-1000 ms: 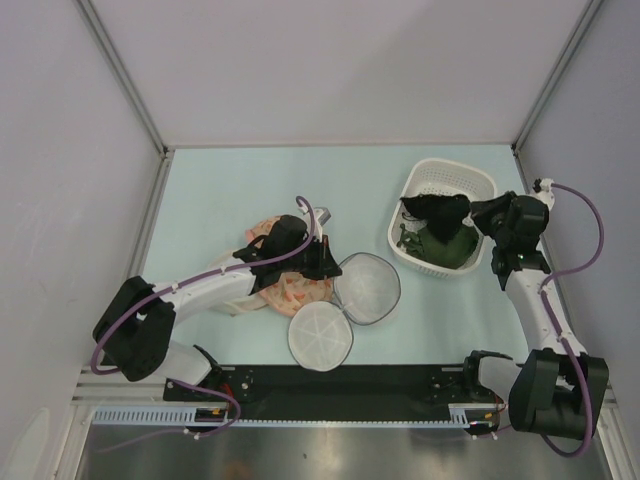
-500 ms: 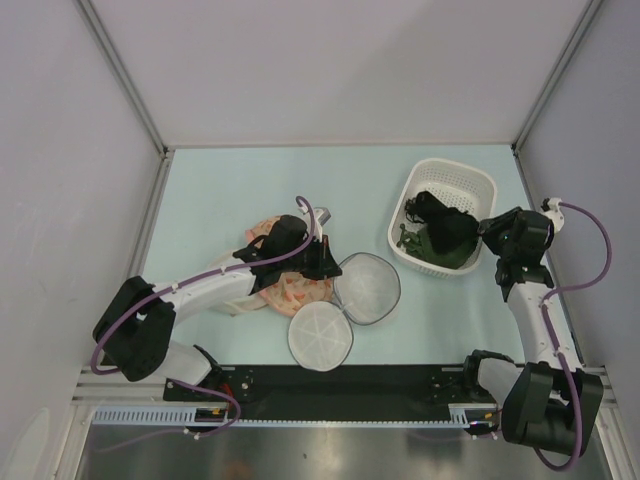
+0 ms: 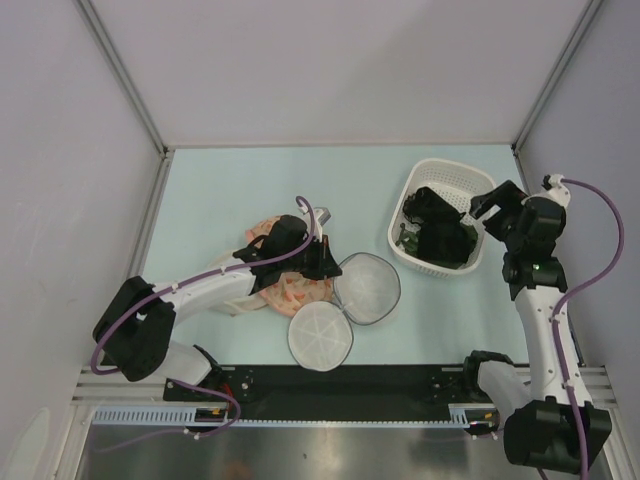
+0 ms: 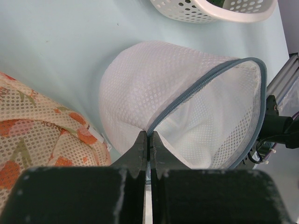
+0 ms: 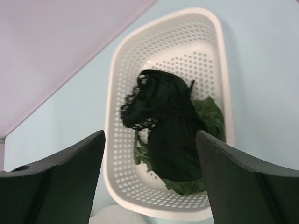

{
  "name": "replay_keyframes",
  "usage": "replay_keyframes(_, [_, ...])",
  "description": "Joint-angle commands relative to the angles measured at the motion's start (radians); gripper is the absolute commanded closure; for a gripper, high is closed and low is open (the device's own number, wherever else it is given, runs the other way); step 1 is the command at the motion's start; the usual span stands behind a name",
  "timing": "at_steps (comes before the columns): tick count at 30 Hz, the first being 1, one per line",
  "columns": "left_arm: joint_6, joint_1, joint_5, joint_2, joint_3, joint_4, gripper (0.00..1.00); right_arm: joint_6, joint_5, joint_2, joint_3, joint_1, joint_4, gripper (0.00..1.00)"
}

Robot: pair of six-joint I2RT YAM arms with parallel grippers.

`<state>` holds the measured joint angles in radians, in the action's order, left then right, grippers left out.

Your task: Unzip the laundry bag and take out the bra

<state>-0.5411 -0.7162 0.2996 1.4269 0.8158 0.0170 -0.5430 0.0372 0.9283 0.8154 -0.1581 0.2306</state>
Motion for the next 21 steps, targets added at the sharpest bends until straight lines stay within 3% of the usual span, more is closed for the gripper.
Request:
replay_keyframes(1, [0.003, 0.008, 0.013, -0.014, 0.026, -0.031, 1.00, 0.081, 0.023, -0.028, 0.074, 0.074, 0.053, 0.17])
replay_keyframes(13, [-0.003, 0.009, 0.003, -0.005, 0.033, -0.035, 0.98, 0.166, -0.036, 0.040, 0.126, 0.500, 0.023, 0.17])
replay_keyframes(16, [-0.005, 0.012, -0.013, -0.013, 0.036, -0.029, 0.72, 0.193, -0.074, 0.064, 0.143, 0.595, 0.015, 0.17])
replay_keyframes(17, [-0.003, 0.014, -0.014, -0.014, 0.036, -0.025, 0.55, 0.202, -0.080, 0.075, 0.148, 0.623, 0.016, 0.17])
replay_keyframes(21, [0.004, 0.021, -0.033, -0.037, 0.040, 0.008, 0.32, 0.239, -0.105, 0.087, 0.171, 0.750, 0.026, 0.17])
